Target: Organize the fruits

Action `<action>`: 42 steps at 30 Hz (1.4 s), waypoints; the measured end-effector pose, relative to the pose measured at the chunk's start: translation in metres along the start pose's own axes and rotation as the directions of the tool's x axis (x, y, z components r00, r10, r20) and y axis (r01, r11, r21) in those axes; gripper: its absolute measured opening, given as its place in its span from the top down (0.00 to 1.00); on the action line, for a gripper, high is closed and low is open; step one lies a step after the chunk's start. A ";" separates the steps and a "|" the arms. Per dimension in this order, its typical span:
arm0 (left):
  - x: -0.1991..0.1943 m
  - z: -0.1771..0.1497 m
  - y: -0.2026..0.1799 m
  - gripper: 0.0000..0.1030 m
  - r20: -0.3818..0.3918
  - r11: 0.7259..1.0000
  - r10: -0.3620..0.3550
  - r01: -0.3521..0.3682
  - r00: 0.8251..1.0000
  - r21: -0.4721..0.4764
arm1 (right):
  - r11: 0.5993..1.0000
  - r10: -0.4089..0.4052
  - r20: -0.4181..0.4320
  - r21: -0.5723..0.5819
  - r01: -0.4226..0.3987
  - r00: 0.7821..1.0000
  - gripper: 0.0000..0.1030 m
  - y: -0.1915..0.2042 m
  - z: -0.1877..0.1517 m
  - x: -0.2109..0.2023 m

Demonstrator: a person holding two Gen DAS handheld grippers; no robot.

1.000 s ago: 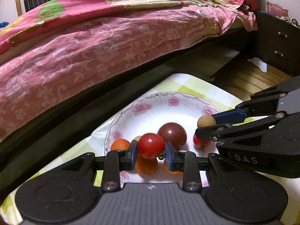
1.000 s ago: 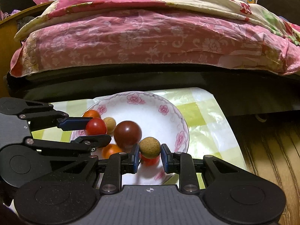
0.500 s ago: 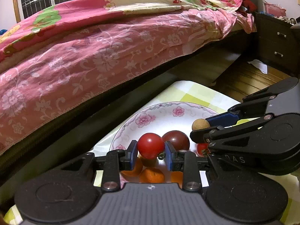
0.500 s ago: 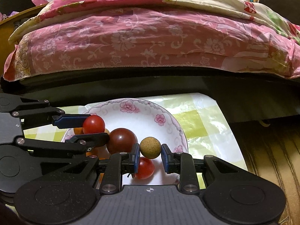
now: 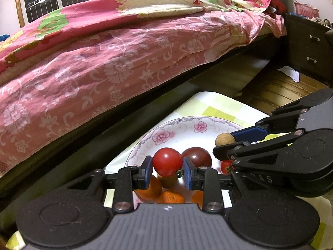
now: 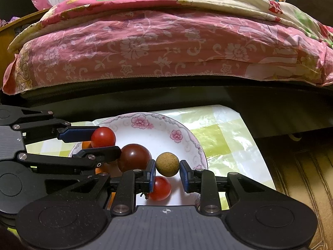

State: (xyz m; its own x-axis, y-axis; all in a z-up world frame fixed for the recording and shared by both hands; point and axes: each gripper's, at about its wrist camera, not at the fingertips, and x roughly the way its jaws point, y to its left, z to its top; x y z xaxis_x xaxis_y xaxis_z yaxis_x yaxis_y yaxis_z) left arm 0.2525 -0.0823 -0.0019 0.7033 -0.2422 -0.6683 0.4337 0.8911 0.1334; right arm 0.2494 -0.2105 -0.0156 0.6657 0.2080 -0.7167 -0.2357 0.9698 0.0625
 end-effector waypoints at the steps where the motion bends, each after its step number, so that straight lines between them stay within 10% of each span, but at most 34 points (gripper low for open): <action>1: 0.000 0.000 0.000 0.62 0.001 1.000 0.002 -0.002 1.000 0.002 | 1.000 0.000 0.000 0.001 0.000 1.000 0.76 0.000 0.000 0.000; 27: -0.033 -0.006 0.001 0.59 0.014 0.998 0.013 -0.012 1.000 -0.064 | 0.998 -0.046 0.017 0.050 0.045 0.999 0.73 -0.002 -0.001 -0.023; 42: -0.069 -0.040 -0.013 0.39 -0.019 0.989 0.008 -0.011 1.000 -0.146 | 0.993 -0.078 -0.021 0.091 0.080 0.997 0.72 0.012 -0.029 -0.069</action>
State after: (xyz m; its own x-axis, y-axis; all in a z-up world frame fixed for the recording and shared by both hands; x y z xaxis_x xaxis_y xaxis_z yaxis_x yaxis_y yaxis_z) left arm 0.1756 -0.0618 0.0128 0.6960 -0.2279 -0.6809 0.3392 0.9402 0.0320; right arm 0.1798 -0.2164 0.0141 0.6669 0.1290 -0.7339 -0.1165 0.9908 0.0684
